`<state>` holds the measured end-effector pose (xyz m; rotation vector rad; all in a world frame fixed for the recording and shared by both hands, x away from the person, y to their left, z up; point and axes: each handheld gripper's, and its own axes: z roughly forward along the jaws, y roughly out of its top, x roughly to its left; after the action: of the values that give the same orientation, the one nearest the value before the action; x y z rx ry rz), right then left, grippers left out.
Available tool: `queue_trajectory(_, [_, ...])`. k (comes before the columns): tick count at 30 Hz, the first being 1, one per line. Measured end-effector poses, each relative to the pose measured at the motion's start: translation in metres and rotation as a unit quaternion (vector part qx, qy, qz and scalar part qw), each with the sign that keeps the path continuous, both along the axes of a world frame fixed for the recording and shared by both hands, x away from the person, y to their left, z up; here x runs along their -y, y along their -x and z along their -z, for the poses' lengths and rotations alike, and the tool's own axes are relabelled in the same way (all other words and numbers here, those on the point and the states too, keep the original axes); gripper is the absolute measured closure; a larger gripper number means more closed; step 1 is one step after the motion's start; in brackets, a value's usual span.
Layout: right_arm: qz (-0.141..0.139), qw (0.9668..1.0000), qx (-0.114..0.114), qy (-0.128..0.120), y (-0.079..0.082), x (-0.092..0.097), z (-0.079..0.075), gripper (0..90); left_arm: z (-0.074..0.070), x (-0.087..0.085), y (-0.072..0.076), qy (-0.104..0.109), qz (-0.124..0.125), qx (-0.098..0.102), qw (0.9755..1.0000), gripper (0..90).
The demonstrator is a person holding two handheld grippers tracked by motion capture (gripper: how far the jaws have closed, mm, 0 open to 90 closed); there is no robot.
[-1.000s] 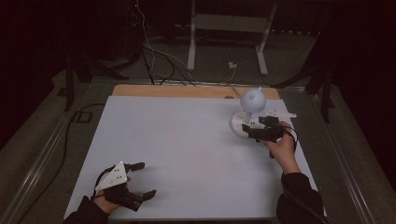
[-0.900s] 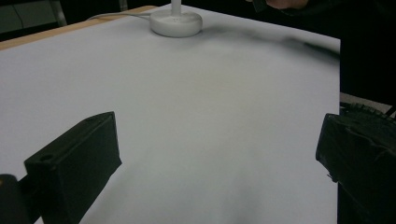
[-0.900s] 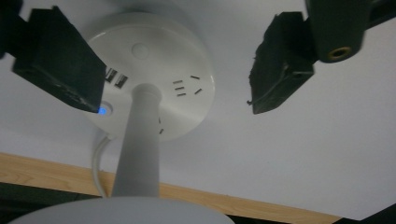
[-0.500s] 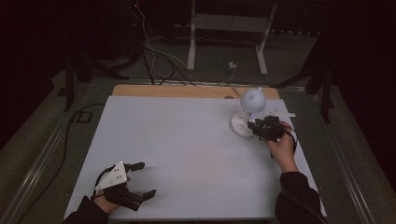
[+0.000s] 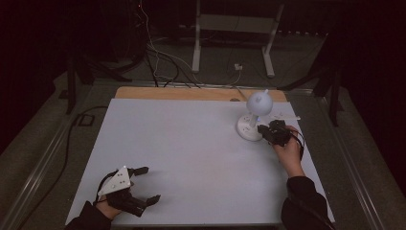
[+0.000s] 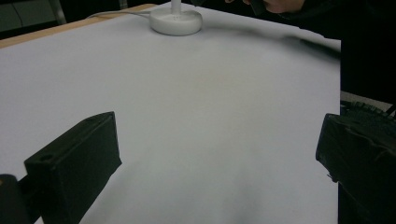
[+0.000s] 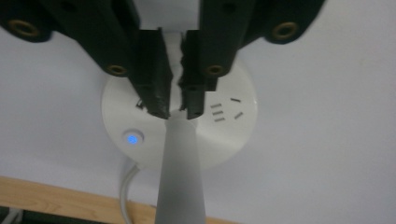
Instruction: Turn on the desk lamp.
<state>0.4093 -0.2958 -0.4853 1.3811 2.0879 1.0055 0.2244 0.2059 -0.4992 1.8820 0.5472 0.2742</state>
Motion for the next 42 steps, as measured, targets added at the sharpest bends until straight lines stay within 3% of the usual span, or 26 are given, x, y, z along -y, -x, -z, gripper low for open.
queue_trajectory(2, [0.003, 0.9999, 0.001, 0.01, -0.001, 0.0, 0.002, 90.0, 0.0, -0.001, 0.0, 0.001, 0.0, -0.001, 1.0, 0.3])
queue_trajectory(13, [0.001, 0.9985, -0.005, 0.054, -0.005, -0.008, 0.005, 90.0, 0.0, 0.0, 0.0, -0.002, -0.001, -0.002, 1.0, 0.3])
queue_trajectory(42, [0.002, 0.9975, -0.003, 0.07, -0.008, -0.011, 0.01, 90.0, 0.001, 0.0, 0.0, -0.001, 0.0, -0.002, 1.0, 0.3])
